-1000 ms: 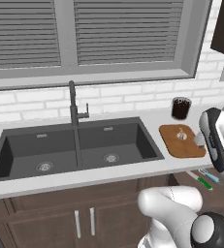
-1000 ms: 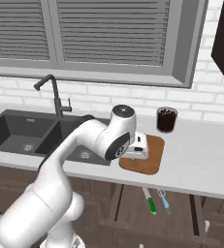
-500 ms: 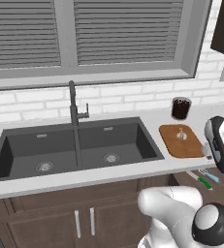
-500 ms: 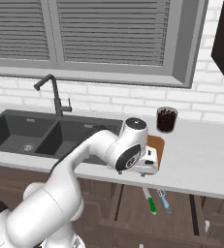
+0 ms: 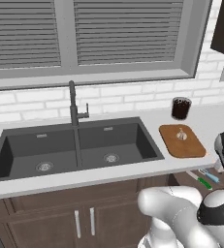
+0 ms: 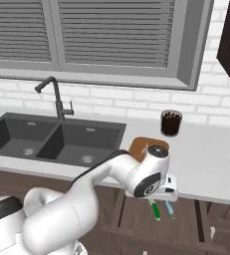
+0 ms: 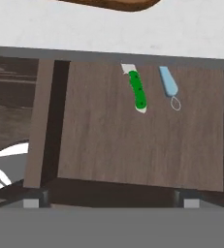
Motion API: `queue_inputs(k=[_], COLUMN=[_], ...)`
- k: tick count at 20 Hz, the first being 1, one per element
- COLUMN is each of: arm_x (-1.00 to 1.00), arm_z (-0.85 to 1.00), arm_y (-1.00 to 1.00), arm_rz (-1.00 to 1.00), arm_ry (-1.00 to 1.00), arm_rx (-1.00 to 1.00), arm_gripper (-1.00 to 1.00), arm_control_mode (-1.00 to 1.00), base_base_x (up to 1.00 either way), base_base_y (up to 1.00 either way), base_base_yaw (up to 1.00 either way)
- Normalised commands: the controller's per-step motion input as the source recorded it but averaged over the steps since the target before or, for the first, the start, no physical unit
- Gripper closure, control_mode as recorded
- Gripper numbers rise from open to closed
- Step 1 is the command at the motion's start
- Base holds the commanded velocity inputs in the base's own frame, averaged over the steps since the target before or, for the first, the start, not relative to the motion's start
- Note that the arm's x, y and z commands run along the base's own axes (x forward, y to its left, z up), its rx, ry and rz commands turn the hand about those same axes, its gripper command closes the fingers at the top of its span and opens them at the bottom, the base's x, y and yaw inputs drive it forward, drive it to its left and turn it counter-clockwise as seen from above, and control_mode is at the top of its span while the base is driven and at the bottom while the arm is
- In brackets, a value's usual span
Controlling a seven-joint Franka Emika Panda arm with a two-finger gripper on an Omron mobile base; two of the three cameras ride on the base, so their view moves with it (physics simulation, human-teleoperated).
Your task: Place the appropriate cutting tool for cutting the garlic skin on the cutting board.
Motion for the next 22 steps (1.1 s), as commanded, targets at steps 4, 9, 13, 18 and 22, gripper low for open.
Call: queue_inputs(k=[4,9,13,18,22], arm_x=[0.00,0.00,0.00,0.02,-0.02], arm_z=[-0.62,-0.71,-0.67,-0.56,-0.32], arm_y=[-0.28,-0.24,-0.23,-0.10,-0.16], arm_rz=[0.00,0.00,0.00,0.00,0.00], arm_ry=[0.05,0.08,0.09,0.11,0.19], arm_rx=[0.00,0.00,0.00,0.00,0.00], arm_gripper=[-1.00,-1.00,-1.00,-1.00,-1.00], arm_control_mode=[-1.00,-1.00,-1.00,-1.00,-1.00], base_base_x=[0.00,0.00,0.00,0.00,0.00], base_base_y=[0.00,0.00,0.00,0.00,0.00], base_base_yaw=[0.00,0.00,0.00,0.00,0.00])
